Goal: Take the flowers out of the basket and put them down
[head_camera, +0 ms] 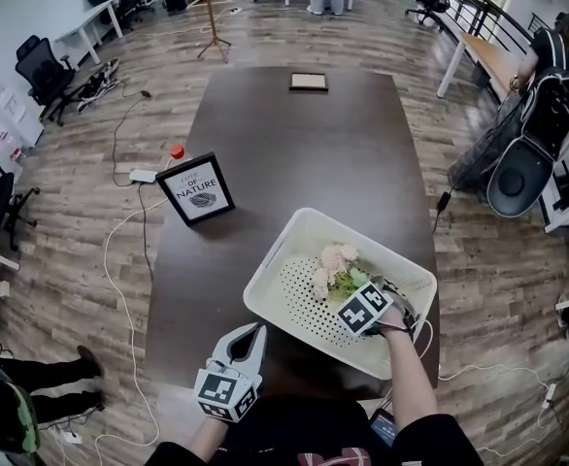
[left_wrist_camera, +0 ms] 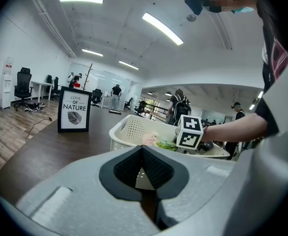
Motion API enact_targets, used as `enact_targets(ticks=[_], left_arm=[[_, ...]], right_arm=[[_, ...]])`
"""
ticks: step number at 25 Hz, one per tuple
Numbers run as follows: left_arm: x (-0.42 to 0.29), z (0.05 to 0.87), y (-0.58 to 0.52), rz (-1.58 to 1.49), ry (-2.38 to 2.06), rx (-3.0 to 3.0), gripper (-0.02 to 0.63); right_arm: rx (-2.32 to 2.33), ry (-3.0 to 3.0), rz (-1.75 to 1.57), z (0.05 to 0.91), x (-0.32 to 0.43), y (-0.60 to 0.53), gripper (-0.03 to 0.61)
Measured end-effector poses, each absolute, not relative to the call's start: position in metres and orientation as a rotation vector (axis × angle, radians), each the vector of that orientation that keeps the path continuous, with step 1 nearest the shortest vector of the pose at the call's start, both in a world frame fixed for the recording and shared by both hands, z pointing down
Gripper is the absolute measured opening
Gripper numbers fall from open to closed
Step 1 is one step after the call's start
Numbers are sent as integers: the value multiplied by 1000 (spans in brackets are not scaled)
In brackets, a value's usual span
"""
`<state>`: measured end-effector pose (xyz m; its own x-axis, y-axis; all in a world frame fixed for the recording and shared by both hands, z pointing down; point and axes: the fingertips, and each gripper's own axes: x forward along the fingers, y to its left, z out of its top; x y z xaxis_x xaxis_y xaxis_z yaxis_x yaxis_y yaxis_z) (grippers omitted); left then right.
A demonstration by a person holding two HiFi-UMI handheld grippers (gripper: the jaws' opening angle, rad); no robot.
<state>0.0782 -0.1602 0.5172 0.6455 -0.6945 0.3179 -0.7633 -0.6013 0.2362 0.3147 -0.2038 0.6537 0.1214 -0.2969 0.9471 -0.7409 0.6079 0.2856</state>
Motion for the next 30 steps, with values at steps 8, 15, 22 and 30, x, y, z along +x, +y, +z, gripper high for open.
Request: enact_targets(ticks=[8,15,22,30], left_arm=[[76,519,-160,292,-1163,2516,8],[75,520,-160,293,-1170,2521,8],[76,521,-158,295,-1177,2517,8],[67,523,-155,286,-1206,2501,8]], right_arm=[[954,-1425,329,653,320,-209,51],[1036,-1523,302,632,313,-216,31],[1059,-1587,317,621,307,-216,26],[1094,-1597,308,609,307,-220,25]])
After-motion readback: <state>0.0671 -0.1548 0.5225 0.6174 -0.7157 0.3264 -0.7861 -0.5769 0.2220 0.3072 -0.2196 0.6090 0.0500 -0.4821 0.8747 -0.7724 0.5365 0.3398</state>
